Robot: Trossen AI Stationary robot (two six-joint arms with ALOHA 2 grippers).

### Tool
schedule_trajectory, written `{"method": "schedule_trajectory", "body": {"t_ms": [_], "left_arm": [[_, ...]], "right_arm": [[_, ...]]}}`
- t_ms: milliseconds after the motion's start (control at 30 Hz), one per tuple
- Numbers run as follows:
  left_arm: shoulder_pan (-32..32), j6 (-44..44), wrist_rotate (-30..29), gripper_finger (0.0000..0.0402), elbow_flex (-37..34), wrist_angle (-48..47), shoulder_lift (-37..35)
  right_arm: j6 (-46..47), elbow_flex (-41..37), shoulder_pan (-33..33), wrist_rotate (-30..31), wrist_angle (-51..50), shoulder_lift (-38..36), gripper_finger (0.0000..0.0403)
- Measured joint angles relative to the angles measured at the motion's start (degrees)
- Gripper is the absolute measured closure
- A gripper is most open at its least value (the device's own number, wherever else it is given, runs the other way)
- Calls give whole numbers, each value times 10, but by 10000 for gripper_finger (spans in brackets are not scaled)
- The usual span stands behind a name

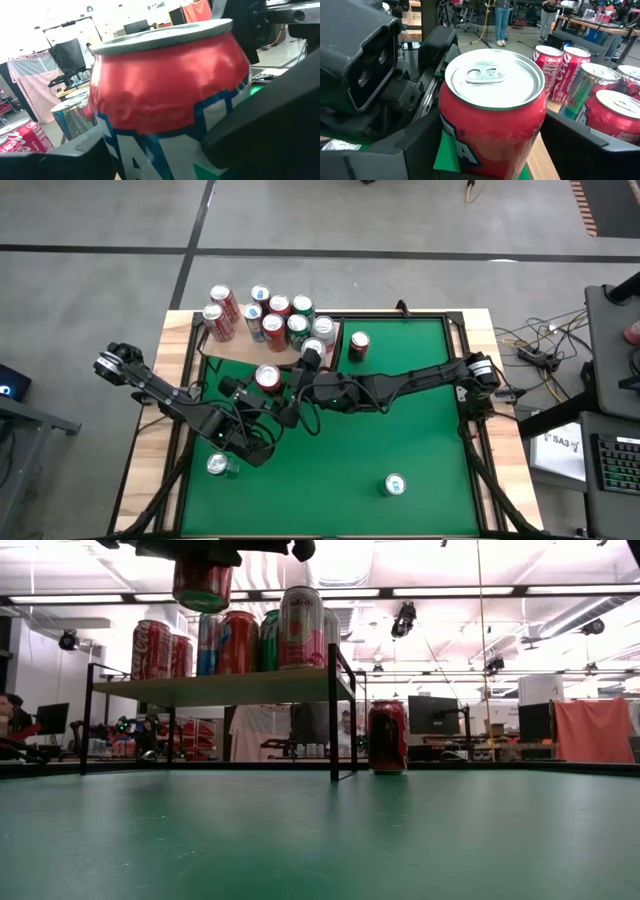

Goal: Place canned beverage on shelf
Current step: Put the red soda can on the shelf aligned with the other red soda can

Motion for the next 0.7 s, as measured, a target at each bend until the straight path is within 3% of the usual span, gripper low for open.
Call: {"method": "schedule_trajectory", "body": {"t_ms": [233, 700], "left_arm": [[1, -3, 13, 109, 0, -5, -6], [5, 9, 13, 110, -1, -45, -68]], "right_arm": [[-5, 0, 0, 1, -22, -15, 77], [-28, 2, 0, 17, -116, -109, 76]]}}
